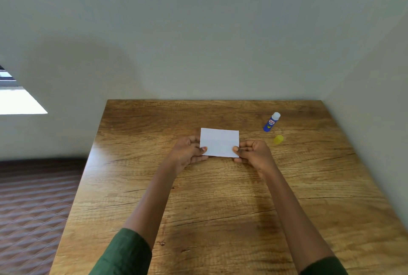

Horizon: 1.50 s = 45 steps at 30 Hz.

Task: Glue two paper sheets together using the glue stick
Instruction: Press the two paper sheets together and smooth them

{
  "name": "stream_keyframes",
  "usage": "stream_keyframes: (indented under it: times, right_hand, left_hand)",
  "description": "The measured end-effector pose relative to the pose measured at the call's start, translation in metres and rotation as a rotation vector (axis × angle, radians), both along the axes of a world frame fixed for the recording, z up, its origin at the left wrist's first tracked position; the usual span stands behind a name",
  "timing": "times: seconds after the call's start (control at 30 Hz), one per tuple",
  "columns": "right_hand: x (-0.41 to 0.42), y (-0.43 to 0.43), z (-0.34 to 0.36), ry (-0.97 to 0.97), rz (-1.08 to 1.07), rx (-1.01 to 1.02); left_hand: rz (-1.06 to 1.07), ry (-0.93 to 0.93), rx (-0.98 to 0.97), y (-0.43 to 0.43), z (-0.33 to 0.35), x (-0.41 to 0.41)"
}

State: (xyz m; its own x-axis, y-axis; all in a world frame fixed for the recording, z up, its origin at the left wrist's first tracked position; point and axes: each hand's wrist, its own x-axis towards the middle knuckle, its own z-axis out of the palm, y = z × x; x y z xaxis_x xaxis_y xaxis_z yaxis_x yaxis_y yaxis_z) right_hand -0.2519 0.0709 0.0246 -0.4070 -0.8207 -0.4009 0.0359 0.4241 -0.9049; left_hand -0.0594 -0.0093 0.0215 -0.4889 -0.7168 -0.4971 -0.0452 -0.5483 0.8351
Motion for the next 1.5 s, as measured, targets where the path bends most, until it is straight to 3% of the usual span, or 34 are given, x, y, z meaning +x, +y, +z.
stream_keyframes:
  times: [0.47, 0.87, 1.03, 1.27, 1.4, 1.5]
  right_hand:
    - [0.0, 0.007, 0.003, 0.005, 0.089, -0.06]
    - [-0.002, 0.006, 0.016, 0.027, 0.187, -0.03]
    - [-0.003, -0.007, 0.026, 0.141, 0.097, -0.116]
    - [0.006, -0.031, 0.051, 0.347, 0.299, -0.103]
    - [0.006, -0.033, 0.055, 0.433, 0.392, -0.086]
    - [0.008, -0.034, 0.058, 0.479, 0.442, -0.1]
  left_hand:
    - [0.094, -0.07, -0.028, 0.003, -0.001, -0.007]
    - [0.019, -0.024, -0.134, 0.011, 0.007, -0.004]
    - [-0.056, -0.033, -0.187, 0.014, 0.01, -0.002]
    - [-0.09, -0.098, -0.256, 0.015, 0.015, -0.003]
    - [0.001, -0.192, -0.463, 0.007, 0.026, -0.005]
    - [-0.044, -0.278, -0.641, 0.001, 0.033, -0.012]
